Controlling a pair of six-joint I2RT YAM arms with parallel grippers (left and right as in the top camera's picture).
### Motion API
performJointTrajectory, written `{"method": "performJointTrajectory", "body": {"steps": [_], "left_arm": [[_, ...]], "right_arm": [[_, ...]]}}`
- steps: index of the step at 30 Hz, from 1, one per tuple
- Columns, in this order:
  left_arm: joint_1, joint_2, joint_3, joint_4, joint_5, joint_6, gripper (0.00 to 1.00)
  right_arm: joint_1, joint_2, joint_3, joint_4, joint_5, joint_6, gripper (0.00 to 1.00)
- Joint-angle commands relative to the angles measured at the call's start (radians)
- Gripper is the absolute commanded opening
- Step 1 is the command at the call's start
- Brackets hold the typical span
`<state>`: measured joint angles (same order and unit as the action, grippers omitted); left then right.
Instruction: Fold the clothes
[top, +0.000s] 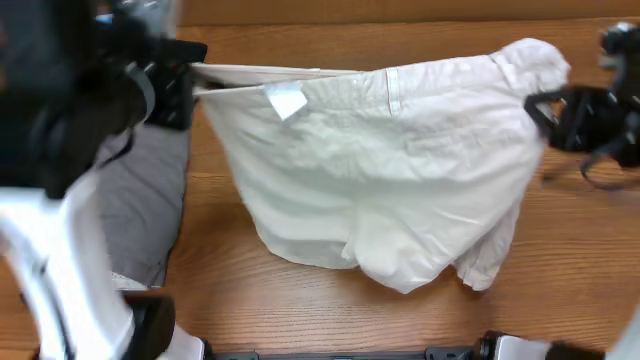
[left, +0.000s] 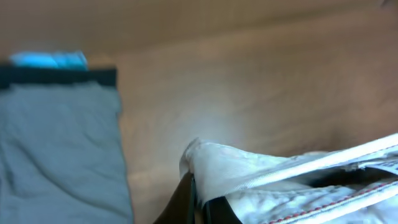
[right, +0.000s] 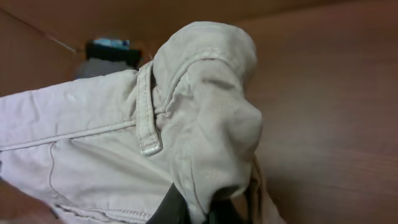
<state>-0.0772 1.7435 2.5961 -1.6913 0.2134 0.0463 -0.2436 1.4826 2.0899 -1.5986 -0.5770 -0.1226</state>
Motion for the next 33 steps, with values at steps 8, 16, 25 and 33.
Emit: {"method": "performJointTrajectory", "body": {"steps": [8, 16, 25, 33], "left_arm": [[0.044, 0.354, -0.030, 0.210, -0.212, -0.030, 0.04], [0.043, 0.522, -0.030, 0.600, -0.131, -0.024, 1.00], [0.043, 0.350, 0.034, 0.475, -0.081, -0.027, 1.00], [0.041, 0.146, 0.034, 0.246, -0.034, -0.023, 1.00]], "right_arm": [[0.005, 0.341, -0.082, 0.296, 0.211, -0.007, 0.04], [0.039, 0.474, -0.081, 0.747, 0.193, 0.047, 1.00], [0.040, 0.352, -0.011, 0.543, 0.159, 0.127, 1.00], [0.040, 0.288, -0.013, 0.134, 0.161, 0.062, 1.00]]}}
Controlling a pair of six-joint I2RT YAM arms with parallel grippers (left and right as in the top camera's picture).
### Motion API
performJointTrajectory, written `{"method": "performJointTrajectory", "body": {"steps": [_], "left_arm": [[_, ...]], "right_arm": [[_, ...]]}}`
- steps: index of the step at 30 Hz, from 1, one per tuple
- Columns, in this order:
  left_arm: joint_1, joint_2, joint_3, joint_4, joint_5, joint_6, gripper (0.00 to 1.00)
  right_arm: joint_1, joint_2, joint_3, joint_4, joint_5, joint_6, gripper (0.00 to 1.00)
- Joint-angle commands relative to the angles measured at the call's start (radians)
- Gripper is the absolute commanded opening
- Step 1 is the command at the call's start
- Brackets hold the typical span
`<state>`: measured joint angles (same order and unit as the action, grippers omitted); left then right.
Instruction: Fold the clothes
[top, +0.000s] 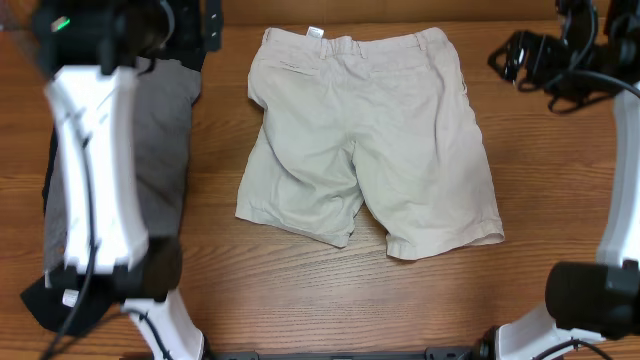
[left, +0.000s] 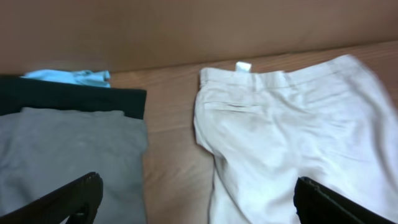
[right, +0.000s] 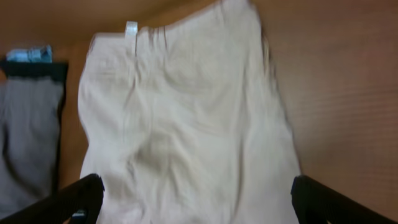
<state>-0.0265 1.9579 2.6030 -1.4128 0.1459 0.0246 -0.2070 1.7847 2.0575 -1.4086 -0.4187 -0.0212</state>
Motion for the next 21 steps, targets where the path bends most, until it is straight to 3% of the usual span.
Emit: {"method": "performJointTrajectory", "body": {"steps": [1, 6, 9, 14, 21], "left_arm": [[-0.010, -0.080, 0.027, -0.056, 0.035, 0.004, 1.00], [-0.010, -0.085, 0.027, -0.197, 0.035, 0.058, 1.00], [-0.009, -0.080, 0.023, -0.277, 0.035, 0.056, 1.00], [-0.014, -0.092, -0.017, -0.277, 0.069, -0.013, 1.00], [-0.041, -0.166, -0.338, -0.277, 0.000, -0.064, 1.00]], "right_arm": [[0.003, -0.013, 0.013, -0.097, 0.014, -0.039, 1.00], [0.005, -0.014, -0.003, -0.204, 0.008, -0.056, 0.99], [0.004, -0.026, -0.003, -0.229, -0.006, -0.056, 0.92], [0.004, -0.101, -0.003, -0.275, 0.011, -0.023, 0.89], [0.005, -0.288, -0.074, -0.285, 0.170, 0.109, 0.93]]}}
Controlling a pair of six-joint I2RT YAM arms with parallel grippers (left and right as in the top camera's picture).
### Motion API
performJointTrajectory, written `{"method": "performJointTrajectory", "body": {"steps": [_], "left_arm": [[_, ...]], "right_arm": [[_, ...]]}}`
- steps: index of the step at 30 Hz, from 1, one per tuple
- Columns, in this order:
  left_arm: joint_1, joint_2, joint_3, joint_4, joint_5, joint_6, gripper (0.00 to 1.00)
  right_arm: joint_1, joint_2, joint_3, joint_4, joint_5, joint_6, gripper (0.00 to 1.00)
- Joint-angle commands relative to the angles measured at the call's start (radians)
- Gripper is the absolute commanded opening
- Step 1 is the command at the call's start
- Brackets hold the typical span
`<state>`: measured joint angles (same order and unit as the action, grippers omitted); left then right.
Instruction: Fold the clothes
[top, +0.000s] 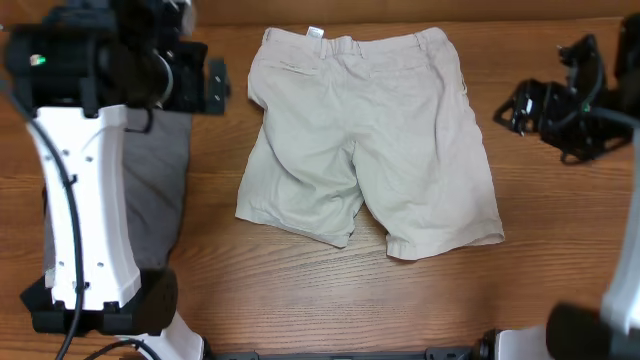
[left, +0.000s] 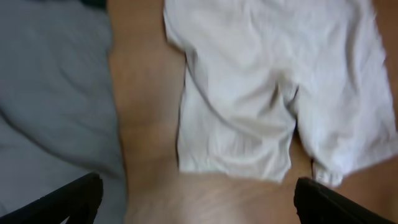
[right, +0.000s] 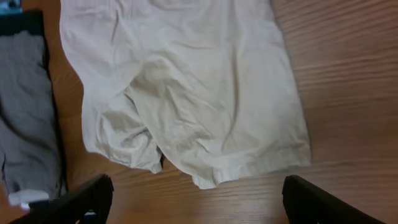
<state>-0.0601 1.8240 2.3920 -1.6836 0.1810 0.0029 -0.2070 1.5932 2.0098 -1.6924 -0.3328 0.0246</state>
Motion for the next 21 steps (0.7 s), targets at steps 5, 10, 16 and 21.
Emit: {"method": "performJointTrajectory", "body": {"steps": [5, 10, 16, 21], "left_arm": [[-0.006, -0.031, -0.425, 0.061, -0.035, -0.041, 1.00], [-0.006, -0.031, -0.681, 0.263, -0.031, -0.041, 1.00], [-0.006, -0.031, -0.955, 0.518, -0.031, 0.001, 1.00], [-0.006, -0.031, -1.140, 0.707, -0.004, 0.001, 0.99]], "right_arm": [[0.005, -0.173, -0.144, 0.008, 0.087, 0.063, 1.00], [0.005, -0.197, -0.298, 0.054, 0.084, 0.063, 1.00], [0.005, -0.196, -0.455, 0.156, 0.051, 0.063, 1.00], [0.005, -0.196, -0.517, 0.223, 0.043, 0.085, 1.00]]}}
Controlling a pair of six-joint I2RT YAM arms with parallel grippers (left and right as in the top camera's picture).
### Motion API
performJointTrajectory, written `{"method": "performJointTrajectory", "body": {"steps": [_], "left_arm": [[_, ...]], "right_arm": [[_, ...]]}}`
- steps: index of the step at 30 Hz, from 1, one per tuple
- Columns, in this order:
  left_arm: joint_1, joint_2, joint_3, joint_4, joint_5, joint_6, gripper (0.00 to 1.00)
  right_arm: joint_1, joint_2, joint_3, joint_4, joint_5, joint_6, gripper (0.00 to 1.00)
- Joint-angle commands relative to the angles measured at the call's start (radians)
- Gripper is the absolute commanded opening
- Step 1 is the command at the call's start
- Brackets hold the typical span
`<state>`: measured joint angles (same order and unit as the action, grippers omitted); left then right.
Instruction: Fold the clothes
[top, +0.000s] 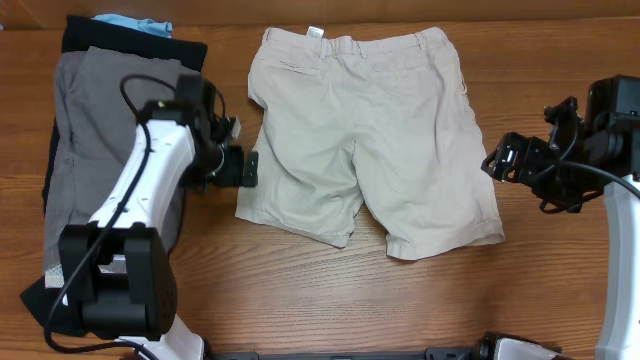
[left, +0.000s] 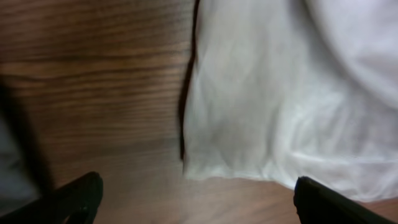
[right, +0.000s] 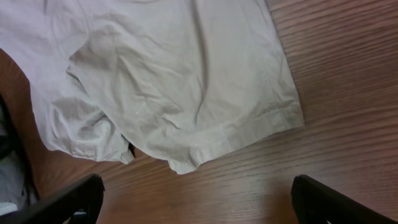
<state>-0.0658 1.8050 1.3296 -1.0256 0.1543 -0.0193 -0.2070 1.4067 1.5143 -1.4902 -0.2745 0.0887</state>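
Note:
Beige shorts (top: 365, 130) lie flat on the wooden table (top: 560, 290), waistband at the far side and both legs toward the near edge. My left gripper (top: 247, 168) is open, just left of the left leg's hem. In the left wrist view that hem (left: 267, 124) fills the right half, above the open left gripper (left: 196, 202). My right gripper (top: 497, 163) is open beside the outer edge of the right leg. The right wrist view shows both leg hems (right: 186, 106) ahead of the open right gripper (right: 196, 202), with bare wood between its fingers.
A stack of folded clothes (top: 90, 120) lies along the left side: grey on top, black and light blue at its far end. The left arm reaches across this stack. Bare wood runs along the near edge and on the right.
Both open grippers have come nearer and lower. The left one went from the far left beside the waistband to the left leg's hem. The right one went down the shorts' right side.
First both grippers were shut on the waistband corners, holding the shorts stretched above the table. Then the shorts lay flat and both grippers were open near the far corners. Later they stood further toward the near side, and now they are beside the two legs.

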Motion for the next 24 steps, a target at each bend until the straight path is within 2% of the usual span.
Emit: {"method": "performJointTrajectory", "body": {"steps": [1, 8, 13, 14, 17, 21, 24], "left_arm": [[0.000, -0.012, -0.105, 0.078, 0.023, 0.023, 0.99], [0.000, -0.011, -0.269, 0.286, 0.016, 0.022, 0.91], [0.000, -0.010, -0.338, 0.381, 0.019, 0.019, 0.84], [0.000, -0.010, -0.350, 0.399, 0.021, 0.019, 0.80], [0.000, -0.010, -0.384, 0.445, 0.024, 0.016, 0.59], [0.000, -0.010, -0.423, 0.476, 0.025, -0.026, 0.29], [0.000, -0.010, -0.427, 0.432, 0.031, -0.076, 0.04]], "right_arm": [[0.005, -0.009, -0.022, 0.023, -0.015, 0.021, 1.00], [0.005, -0.009, -0.022, 0.042, -0.015, 0.020, 1.00], [0.005, -0.009, -0.022, 0.049, -0.015, 0.020, 1.00], [0.005, -0.009, -0.022, 0.050, -0.015, 0.020, 1.00], [0.005, -0.009, -0.022, 0.054, -0.015, 0.020, 1.00], [0.005, -0.009, -0.022, 0.055, -0.015, 0.020, 1.00], [0.005, -0.009, -0.022, 0.058, -0.015, 0.020, 1.00]]}}
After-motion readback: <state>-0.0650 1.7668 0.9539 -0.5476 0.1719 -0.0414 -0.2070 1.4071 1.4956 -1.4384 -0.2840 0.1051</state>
